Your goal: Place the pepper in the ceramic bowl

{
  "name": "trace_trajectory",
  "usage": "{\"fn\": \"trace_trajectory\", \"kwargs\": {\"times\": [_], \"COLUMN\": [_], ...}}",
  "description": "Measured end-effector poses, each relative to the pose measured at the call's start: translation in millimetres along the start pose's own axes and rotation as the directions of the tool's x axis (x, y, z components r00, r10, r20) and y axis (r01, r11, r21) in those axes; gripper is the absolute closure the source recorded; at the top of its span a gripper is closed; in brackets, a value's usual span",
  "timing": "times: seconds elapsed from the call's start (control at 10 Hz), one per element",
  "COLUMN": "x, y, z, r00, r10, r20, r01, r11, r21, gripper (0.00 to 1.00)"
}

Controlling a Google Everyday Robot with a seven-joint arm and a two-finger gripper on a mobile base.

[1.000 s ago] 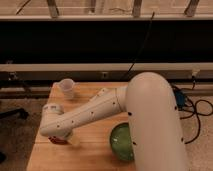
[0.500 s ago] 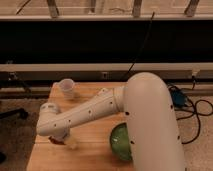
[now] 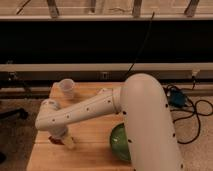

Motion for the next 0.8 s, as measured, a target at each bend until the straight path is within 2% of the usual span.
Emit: {"fn": "trace_trajectory", "kwargs": {"times": [0.2,0.3,0.8], "x": [-4,-5,-10], "y": [-3,-4,-6], "z": [6,8,14], "r00": [1.000,1.000,0.999], "r10": [-0.001,-0.002,-0.015], "r20": [0.025,0.030,0.041], "r01": [0.001,0.002,0.015], "r11": [1.000,1.000,1.000], "r21": [0.003,0.004,0.018], "gripper": [0.22,0.27,0.75]}}
